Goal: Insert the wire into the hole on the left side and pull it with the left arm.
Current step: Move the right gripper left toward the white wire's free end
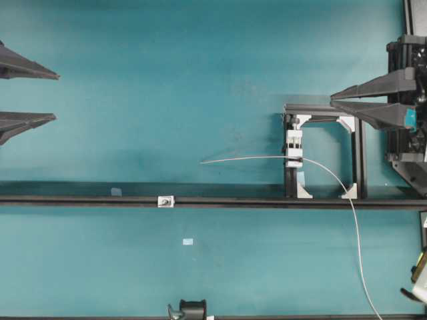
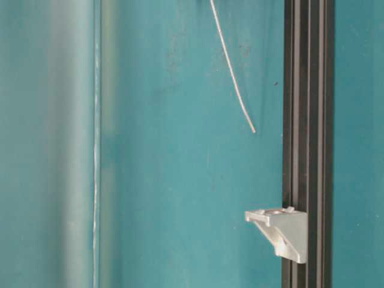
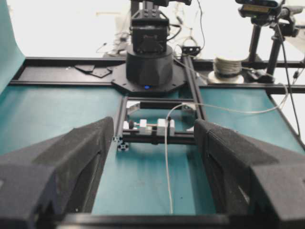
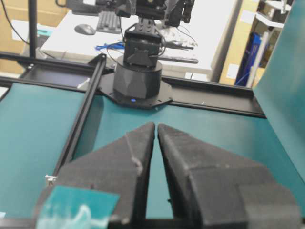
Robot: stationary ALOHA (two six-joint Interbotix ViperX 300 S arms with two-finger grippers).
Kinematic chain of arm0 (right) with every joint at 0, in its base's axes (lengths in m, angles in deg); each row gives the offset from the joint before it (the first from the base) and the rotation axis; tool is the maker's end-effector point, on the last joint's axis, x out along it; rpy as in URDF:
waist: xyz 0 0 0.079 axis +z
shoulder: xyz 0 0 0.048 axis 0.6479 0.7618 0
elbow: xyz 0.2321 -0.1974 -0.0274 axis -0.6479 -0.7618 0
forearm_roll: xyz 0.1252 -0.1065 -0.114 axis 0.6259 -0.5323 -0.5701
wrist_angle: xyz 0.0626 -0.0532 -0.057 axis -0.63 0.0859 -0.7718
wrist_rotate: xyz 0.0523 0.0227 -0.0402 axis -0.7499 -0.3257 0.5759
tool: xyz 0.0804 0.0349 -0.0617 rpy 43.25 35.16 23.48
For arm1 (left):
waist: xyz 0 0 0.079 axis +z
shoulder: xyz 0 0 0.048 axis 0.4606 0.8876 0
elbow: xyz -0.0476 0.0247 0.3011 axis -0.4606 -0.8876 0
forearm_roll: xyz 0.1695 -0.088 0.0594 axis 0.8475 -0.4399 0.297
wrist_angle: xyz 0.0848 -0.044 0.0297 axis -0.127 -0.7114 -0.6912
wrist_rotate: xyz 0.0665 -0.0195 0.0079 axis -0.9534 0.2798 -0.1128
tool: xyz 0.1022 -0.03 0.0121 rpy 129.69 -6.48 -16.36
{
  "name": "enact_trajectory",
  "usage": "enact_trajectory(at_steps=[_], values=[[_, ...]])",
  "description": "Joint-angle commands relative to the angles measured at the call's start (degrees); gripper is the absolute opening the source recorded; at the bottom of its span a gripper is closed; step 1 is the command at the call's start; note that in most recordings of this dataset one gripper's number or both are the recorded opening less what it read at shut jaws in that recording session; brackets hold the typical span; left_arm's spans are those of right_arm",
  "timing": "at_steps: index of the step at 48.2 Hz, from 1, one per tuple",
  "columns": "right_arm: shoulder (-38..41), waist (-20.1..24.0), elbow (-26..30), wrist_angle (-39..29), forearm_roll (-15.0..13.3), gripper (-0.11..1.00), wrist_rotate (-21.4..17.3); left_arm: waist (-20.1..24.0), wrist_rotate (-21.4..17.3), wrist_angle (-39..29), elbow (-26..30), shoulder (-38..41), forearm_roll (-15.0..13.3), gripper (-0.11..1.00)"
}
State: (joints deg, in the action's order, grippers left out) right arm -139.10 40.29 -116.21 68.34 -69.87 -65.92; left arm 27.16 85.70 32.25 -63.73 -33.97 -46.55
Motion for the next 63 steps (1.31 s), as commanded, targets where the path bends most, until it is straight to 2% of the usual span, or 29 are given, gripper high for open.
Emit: enact_trajectory(at_steps=[1, 3, 6, 9, 14, 18, 25, 30, 35, 41, 52, 63], values=[[0.44, 0.18, 0.00, 0.18, 0.09, 0.24, -0.70, -0.18, -0.18, 0.44, 0.00, 0.53, -1.58, 0.24], [0.53, 0.18, -0.35, 0.18, 0.09, 0.21, -0.79, -0.09, 0.09, 0.53, -0.35, 0.53, -1.67, 0.21], [0.53, 0.18, -0.62, 0.35, 0.09, 0.09, -1.58, -0.09, 0.18, 0.70, -0.70, 0.53, -1.67, 0.09], [0.70, 0.18, -0.62, 0.44, 0.18, 0.01, -2.55, -0.09, 0.26, 0.88, -0.97, 0.70, -1.76, -0.01], [1.14, 0.09, -0.53, 0.44, 0.09, -0.01, -4.13, -0.18, 0.18, 1.05, -0.97, 1.05, -1.76, -0.09], [2.02, -0.44, -0.70, 0.53, 0.09, -0.01, -4.66, -0.09, 0.00, 1.14, -1.14, 1.49, -1.76, -0.06], [4.57, -1.05, -0.88, 1.05, 0.09, -0.01, -5.54, -0.09, -0.35, 1.85, -1.85, 2.90, -1.76, 0.16], [6.50, -1.05, -0.62, 1.41, 0.09, 0.13, -5.98, -0.18, -0.35, 2.64, -2.29, 4.22, -1.67, 0.43], [8.17, -1.05, -0.44, 1.58, 0.09, 0.42, -6.06, -0.09, -0.44, 3.16, -2.29, 5.45, -1.76, 0.72], [9.32, -1.05, -0.35, 1.85, 0.18, 0.76, -6.15, -0.09, -0.62, 3.52, -2.46, 6.42, -1.76, 0.74], [11.16, -1.05, -0.35, 1.93, 0.62, 0.75, -6.77, -0.18, -0.70, 3.87, -3.60, 7.82, -1.76, 0.74], [16.17, -1.05, 0.00, 2.20, 0.62, 0.75, -8.79, -0.09, -0.79, 5.98, -4.13, 11.43, -1.67, 0.74]])
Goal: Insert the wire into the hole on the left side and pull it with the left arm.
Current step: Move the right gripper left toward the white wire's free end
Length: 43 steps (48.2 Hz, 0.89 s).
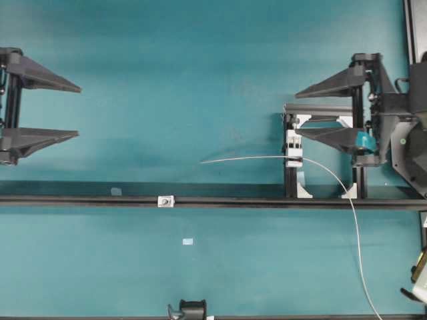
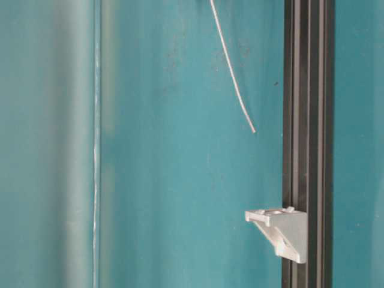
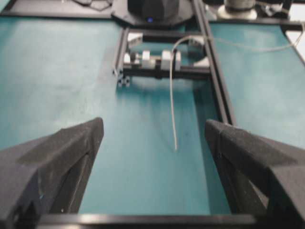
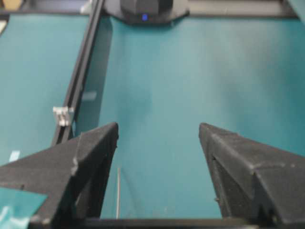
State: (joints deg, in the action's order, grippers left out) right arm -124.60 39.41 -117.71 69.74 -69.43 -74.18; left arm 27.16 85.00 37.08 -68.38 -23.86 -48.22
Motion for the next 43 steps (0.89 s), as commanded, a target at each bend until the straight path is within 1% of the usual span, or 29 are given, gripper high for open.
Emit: enact_trajectory(at_steps=[1, 9, 21, 43], values=[[2.11, -0.18, 1.67, 0.88, 0.18, 0.75, -0.53, -0.09, -0.09, 1.23, 0.53, 1.58, 0.00, 0.74], [5.80, -0.18, 2.72, 1.93, 0.26, 0.75, -0.79, -0.09, 0.00, 2.02, 0.44, 5.01, 0.00, 0.75], [11.34, -0.18, 4.92, 2.02, 0.18, 0.75, -1.14, -0.18, 0.00, 5.01, 0.53, 10.02, 0.00, 0.76], [21.36, 0.18, 8.53, 1.67, 0.18, 0.75, -1.76, -0.09, 0.79, 5.01, 1.58, 18.54, -0.09, 0.76]])
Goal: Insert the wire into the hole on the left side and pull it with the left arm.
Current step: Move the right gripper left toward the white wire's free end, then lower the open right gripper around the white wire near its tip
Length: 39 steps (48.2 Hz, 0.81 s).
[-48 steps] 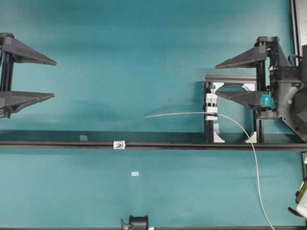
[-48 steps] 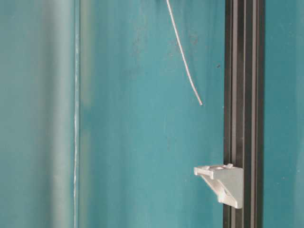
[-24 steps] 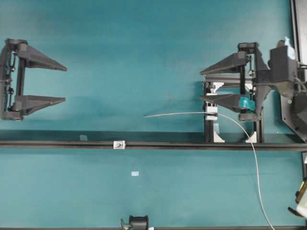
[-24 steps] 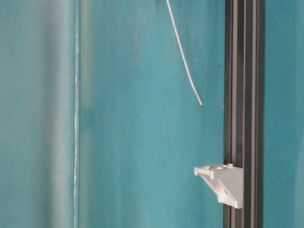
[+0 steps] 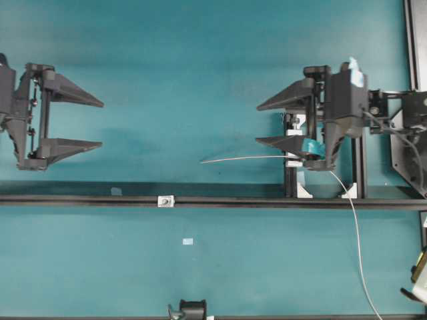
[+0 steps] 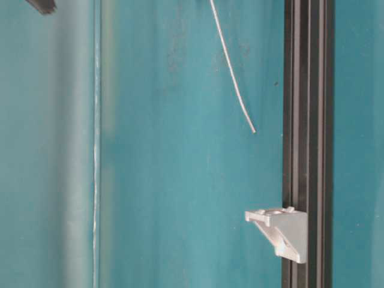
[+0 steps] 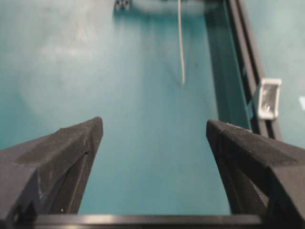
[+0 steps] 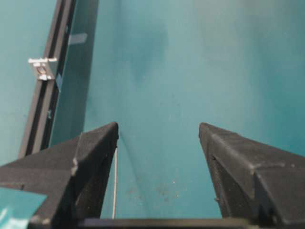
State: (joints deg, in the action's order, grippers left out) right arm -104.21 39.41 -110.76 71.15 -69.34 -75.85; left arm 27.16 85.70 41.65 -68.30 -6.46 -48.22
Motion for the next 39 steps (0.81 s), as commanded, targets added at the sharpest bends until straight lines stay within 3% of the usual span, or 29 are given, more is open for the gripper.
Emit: enact_trajectory(at_steps=[1, 39], values=[[1.32, 0.18, 1.67, 0.26, 0.09, 0.75, -0.18, -0.18, 0.09, 0.44, 1.58, 1.58, -0.09, 0.76], [12.22, 2.64, 5.10, 0.62, 0.18, 0.75, -1.14, -0.09, -0.44, 0.62, 4.75, 11.78, 0.00, 0.76]])
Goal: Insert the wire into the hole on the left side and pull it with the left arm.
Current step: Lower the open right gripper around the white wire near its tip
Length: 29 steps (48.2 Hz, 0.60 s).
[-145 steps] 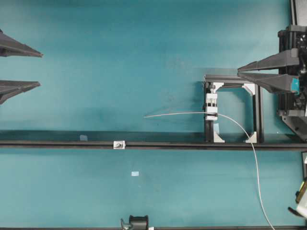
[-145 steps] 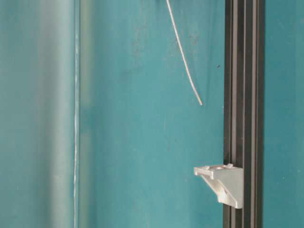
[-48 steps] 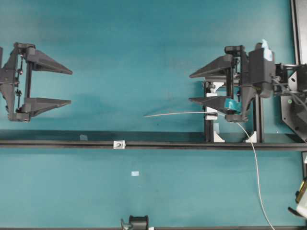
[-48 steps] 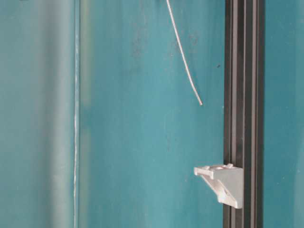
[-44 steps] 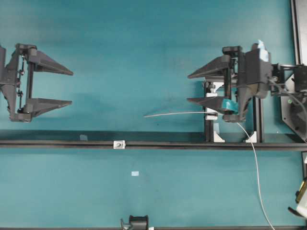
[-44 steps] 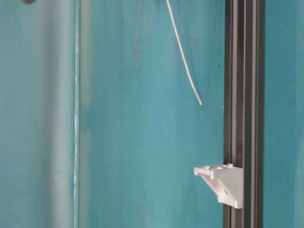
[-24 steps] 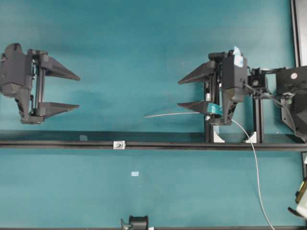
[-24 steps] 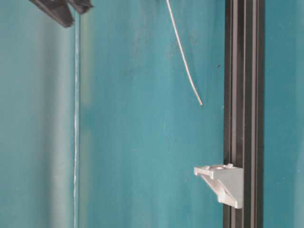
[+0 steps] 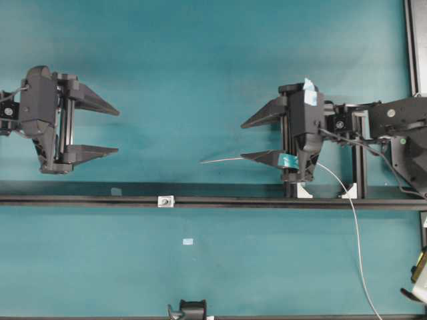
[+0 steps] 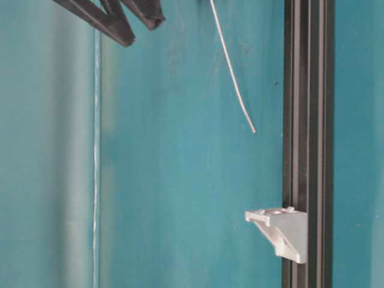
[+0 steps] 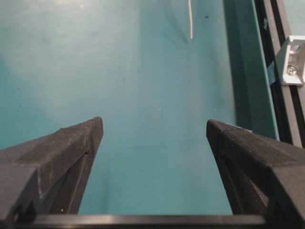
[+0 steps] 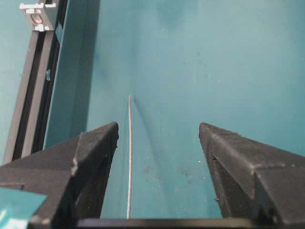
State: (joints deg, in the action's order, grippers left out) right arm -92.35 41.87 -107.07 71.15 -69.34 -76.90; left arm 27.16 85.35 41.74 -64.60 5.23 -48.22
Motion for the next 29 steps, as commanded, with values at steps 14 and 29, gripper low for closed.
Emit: enact_trajectory(at_steps=[14, 29], values=[[4.75, 0.18, 3.52, 0.18, 0.18, 0.75, -0.09, -0.09, -0.09, 0.53, 1.23, 0.53, -0.09, 0.76], [7.47, 0.88, 4.48, 0.18, 0.09, 0.75, -0.09, -0.09, -0.18, 0.53, 1.32, 0.53, -0.09, 0.76]])
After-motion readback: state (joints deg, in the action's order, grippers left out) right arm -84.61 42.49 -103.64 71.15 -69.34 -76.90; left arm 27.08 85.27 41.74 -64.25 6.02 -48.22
